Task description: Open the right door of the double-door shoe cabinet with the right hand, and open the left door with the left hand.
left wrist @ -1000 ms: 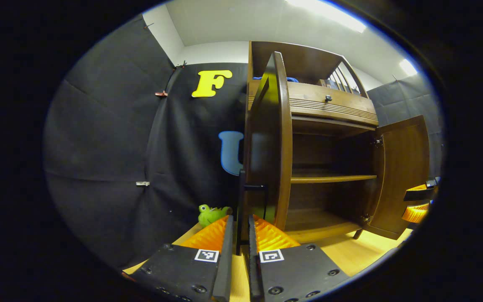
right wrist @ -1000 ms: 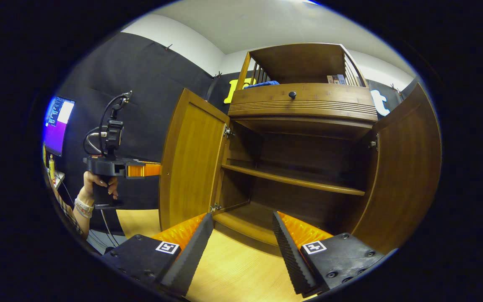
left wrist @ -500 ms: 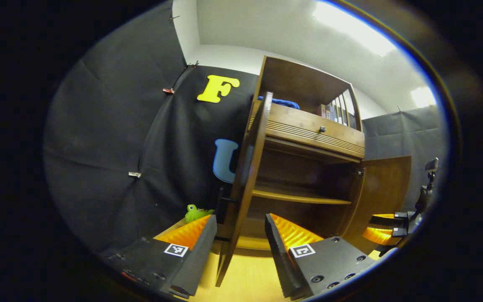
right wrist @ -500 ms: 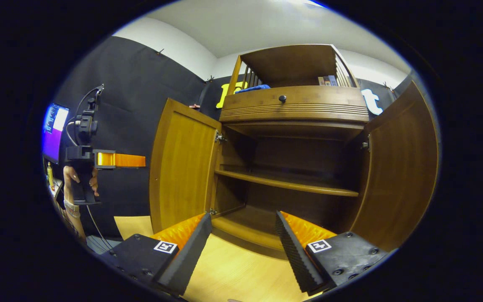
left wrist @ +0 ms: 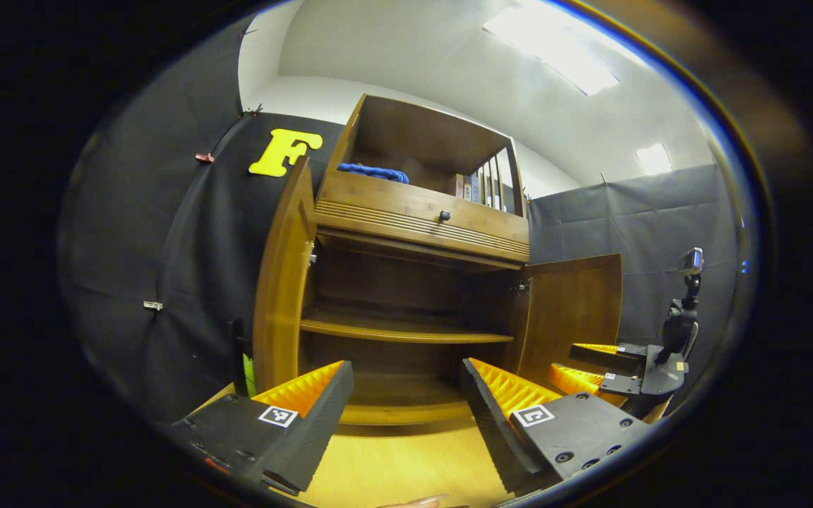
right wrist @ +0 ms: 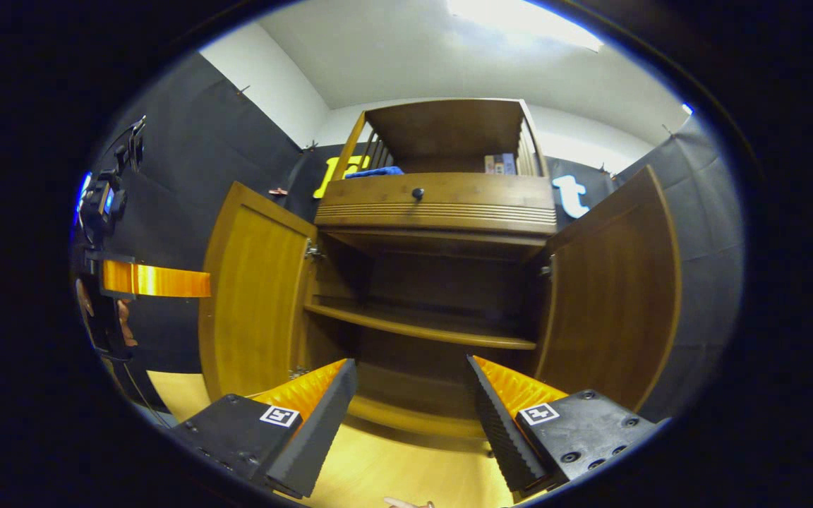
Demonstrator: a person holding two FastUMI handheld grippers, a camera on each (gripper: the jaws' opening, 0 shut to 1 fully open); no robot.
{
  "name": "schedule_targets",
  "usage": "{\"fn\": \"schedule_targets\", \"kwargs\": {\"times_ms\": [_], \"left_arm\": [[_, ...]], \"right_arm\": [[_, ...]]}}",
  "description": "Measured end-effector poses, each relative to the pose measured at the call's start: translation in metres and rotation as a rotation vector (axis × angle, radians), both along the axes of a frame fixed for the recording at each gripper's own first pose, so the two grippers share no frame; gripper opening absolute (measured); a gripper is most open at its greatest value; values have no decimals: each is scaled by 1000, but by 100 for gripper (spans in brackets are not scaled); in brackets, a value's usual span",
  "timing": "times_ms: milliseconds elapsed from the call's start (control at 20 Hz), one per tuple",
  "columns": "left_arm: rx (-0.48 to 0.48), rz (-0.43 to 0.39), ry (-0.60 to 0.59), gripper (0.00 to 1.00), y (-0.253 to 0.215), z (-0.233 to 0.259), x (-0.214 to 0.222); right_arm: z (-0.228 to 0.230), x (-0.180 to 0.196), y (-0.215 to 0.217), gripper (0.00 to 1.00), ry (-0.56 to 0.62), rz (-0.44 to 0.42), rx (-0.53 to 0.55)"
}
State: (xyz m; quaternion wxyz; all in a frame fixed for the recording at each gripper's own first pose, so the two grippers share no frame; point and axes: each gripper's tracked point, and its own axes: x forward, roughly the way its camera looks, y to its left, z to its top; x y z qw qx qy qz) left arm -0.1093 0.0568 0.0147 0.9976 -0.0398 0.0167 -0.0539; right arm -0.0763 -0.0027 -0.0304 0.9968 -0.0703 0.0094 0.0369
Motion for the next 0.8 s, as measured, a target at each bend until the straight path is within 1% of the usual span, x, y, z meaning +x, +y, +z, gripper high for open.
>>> {"fn": "schedule_targets", "kwargs": {"times_ms": [50, 100, 150, 250, 400, 450, 600, 650, 750, 800], "left_arm": [[11, 9, 0, 95, -2, -1, 6], [23, 11, 1, 95, -7, -2, 11], [33, 1, 0, 95, -13, -4, 18], [64, -42, -9, 95, -30, -7, 26], [105, -67, 25, 94, -45, -20, 36], [112, -67, 30, 94, -48, -21, 39], [97, -65, 32, 95, -55, -24, 50], [92, -62, 27, 95, -56, -24, 52], [94, -51, 15, 94, -56, -21, 56], [99, -46, 11, 94, -57, -21, 58]], "right_arm": [[-2, -1, -2, 98, 6, -15, -19], [-3, -3, -2, 95, 14, -18, -27], [-4, -5, -3, 98, 23, -16, -30], [-2, -8, -7, 97, 26, -22, -30], [-2, -9, -16, 98, 24, -41, -39], [-1, -9, -21, 99, 19, -49, -46], [2, -9, -26, 99, 10, -50, -56], [2, -10, -26, 97, 8, -45, -56], [3, -9, -30, 99, 4, -43, -58], [4, -8, -30, 98, 0, -42, -59]]}}
